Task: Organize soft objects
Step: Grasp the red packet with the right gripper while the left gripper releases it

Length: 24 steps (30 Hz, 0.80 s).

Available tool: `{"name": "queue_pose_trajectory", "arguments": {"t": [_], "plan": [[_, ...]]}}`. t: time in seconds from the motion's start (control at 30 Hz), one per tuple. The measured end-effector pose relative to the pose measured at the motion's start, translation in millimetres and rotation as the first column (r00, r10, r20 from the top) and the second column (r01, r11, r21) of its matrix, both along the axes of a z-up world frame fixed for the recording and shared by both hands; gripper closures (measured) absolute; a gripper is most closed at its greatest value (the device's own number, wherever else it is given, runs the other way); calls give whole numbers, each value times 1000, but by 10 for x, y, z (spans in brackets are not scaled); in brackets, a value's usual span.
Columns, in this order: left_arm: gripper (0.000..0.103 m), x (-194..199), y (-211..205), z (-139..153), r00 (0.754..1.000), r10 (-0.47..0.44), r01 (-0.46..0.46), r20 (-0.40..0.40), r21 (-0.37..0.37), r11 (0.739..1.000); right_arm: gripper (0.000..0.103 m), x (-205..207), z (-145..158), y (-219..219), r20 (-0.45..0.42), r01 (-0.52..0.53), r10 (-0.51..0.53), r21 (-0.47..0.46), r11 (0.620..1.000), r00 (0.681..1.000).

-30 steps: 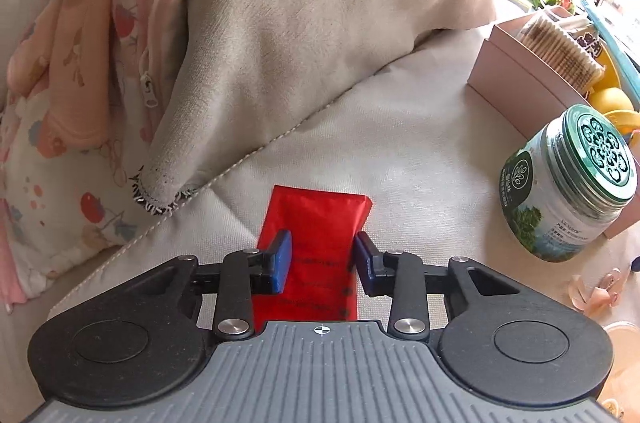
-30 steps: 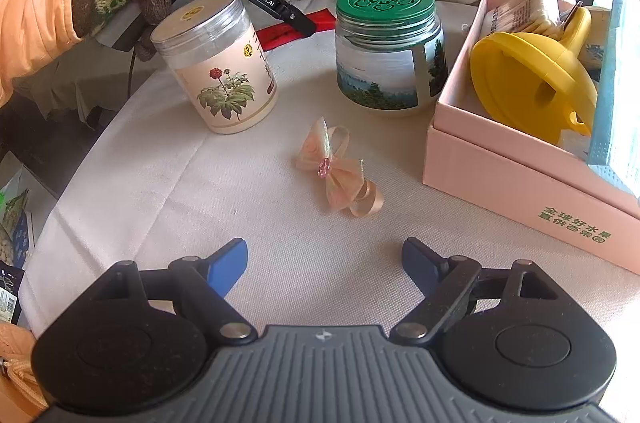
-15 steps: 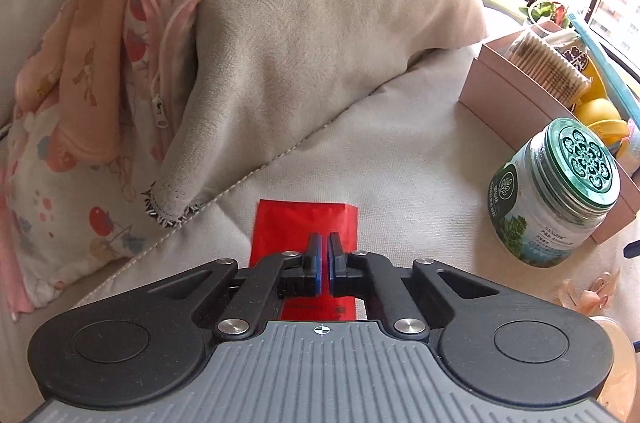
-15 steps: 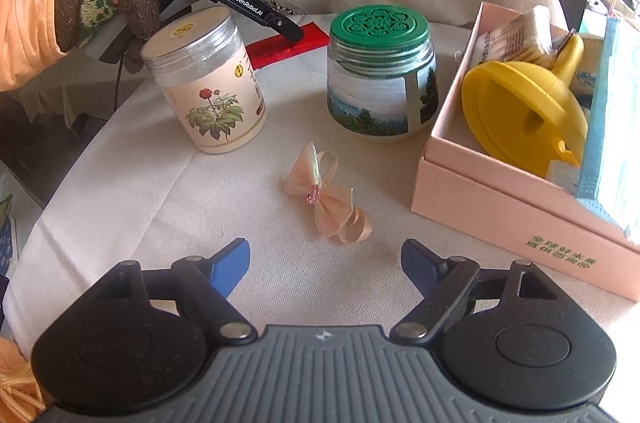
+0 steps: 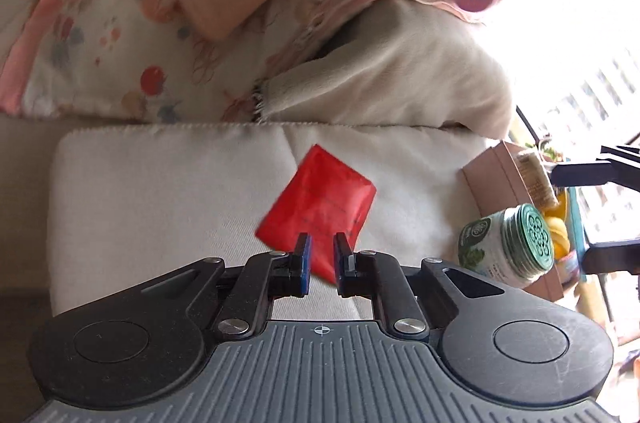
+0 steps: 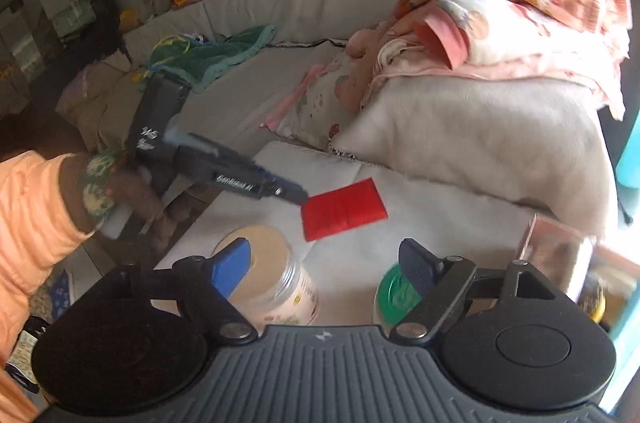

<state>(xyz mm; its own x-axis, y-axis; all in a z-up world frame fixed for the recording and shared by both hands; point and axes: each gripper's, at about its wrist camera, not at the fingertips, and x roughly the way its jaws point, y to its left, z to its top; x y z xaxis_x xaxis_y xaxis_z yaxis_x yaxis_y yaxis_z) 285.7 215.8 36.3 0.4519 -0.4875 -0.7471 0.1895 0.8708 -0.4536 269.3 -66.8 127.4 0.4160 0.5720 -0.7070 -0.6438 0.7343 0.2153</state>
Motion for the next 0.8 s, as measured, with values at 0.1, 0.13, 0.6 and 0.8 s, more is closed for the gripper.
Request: {"name": "queue_pose_trajectory", "arguments": {"t": [0.1, 0.13, 0.6, 0.8], "plan": [[90, -82, 129, -107, 995, 96, -98, -34, -55, 994, 21, 561, -233, 475, -89, -66, 56, -109, 992, 994], [90, -105, 132, -136, 992, 120, -122, -43, -31, 992, 21, 724, -314, 586, -137, -68, 52, -116, 991, 989], [92, -206, 379, -312, 983, 183, -183, 21, -16, 983, 14, 1433, -1048, 1499, -332, -176, 71, -297, 938, 941], [93, -243, 637, -430, 963, 271, -267, 1, -157, 951, 5, 1252, -1099, 1831, -310, -285, 148, -461, 840, 939]]}}
